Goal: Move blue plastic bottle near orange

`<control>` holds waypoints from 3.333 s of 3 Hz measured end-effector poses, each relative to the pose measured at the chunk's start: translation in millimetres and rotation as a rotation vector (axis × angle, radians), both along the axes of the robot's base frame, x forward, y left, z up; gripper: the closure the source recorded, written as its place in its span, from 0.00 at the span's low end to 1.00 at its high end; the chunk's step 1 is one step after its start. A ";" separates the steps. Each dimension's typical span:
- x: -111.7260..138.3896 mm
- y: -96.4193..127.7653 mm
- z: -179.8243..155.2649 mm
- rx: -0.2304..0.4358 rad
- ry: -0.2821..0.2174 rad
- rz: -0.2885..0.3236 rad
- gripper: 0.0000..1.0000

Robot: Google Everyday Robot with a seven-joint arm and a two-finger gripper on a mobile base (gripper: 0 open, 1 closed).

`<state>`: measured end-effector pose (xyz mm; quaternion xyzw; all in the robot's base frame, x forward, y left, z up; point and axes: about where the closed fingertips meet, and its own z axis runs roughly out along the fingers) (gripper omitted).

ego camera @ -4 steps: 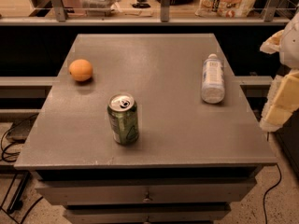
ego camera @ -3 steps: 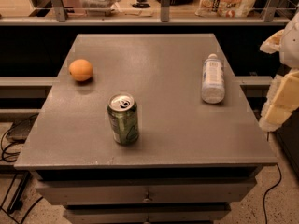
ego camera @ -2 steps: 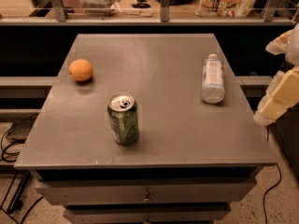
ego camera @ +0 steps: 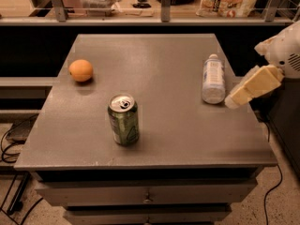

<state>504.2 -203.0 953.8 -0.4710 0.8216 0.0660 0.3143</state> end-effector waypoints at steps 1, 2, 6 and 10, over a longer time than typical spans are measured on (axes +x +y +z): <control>2.8 0.4 1.0 0.003 -0.009 -0.004 0.00; 14.4 2.4 -13.8 0.055 0.016 -0.060 0.00; 91.2 18.1 -94.2 0.297 0.125 -0.306 0.00; 107.6 55.3 -51.8 0.245 0.012 -0.207 0.99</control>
Offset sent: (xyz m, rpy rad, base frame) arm 0.0347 0.0016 -0.0387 0.1475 0.0582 -0.1640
